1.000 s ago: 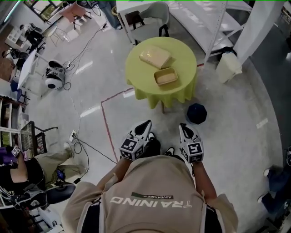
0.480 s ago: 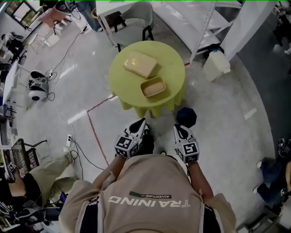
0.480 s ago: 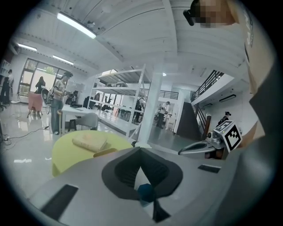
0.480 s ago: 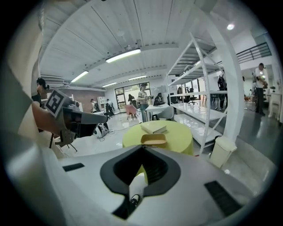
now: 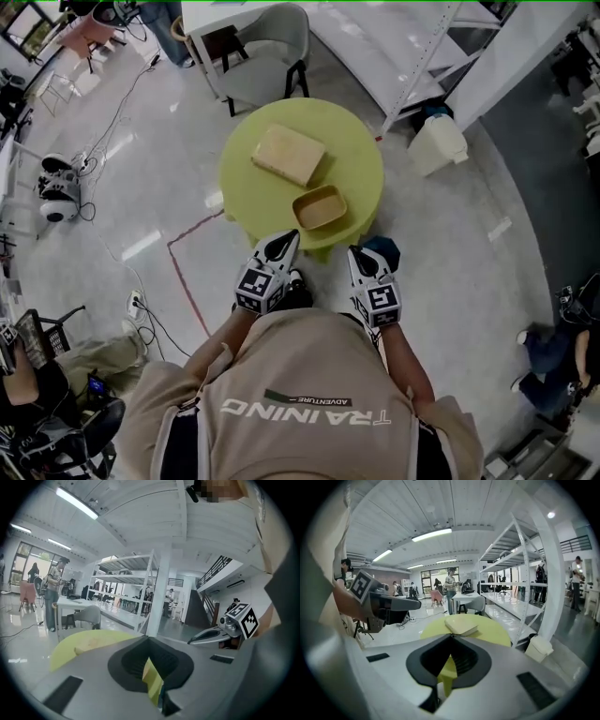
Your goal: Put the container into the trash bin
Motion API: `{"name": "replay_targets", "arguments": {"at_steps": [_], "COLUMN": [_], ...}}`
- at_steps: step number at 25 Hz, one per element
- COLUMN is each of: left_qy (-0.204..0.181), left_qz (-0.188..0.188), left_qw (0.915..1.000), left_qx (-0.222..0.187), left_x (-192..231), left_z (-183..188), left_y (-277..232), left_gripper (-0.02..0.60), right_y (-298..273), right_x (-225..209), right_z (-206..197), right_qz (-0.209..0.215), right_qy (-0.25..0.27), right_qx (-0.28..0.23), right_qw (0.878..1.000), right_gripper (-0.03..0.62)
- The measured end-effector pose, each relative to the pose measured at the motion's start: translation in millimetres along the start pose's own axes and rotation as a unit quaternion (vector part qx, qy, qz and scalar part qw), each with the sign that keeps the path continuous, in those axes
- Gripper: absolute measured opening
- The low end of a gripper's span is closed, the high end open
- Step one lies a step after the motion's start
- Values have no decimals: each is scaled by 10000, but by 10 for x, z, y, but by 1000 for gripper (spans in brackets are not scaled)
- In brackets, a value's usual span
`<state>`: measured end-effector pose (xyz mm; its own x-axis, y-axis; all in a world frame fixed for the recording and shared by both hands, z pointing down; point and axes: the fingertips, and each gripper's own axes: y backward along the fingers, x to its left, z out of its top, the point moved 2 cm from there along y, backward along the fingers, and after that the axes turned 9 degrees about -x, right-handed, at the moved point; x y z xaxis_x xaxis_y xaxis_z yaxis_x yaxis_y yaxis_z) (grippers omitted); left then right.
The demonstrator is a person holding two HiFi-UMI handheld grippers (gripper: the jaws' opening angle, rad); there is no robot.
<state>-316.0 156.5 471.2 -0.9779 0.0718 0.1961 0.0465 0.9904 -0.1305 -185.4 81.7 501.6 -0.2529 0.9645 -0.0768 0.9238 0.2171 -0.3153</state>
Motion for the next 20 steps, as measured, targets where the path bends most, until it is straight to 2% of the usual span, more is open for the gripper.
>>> {"name": "replay_targets", "arguments": {"at_steps": [5, 9, 14, 20], "left_qy": [9, 33, 66, -83], "left_qz": [-5, 145, 359, 527], "left_qw": [10000, 9999, 9993, 9985], "left_qx": [15, 59, 93, 93], "left_x": [399, 638, 794, 740], "left_z": [37, -4, 25, 117], "left_y": [-125, -203, -304, -416], "left_gripper": [2, 2, 2, 2], "right_y": [-449, -666, -872, -983], "right_x": [-141, -251, -295, -391], "right_z": [105, 128, 212, 282], "right_qz": [-281, -435, -157, 190], "right_qy": [42, 99, 218, 310], "right_qx": [59, 249, 235, 128], "right_qw": [9996, 9987, 9994, 9993], "right_gripper": [-2, -2, -2, -2]}}
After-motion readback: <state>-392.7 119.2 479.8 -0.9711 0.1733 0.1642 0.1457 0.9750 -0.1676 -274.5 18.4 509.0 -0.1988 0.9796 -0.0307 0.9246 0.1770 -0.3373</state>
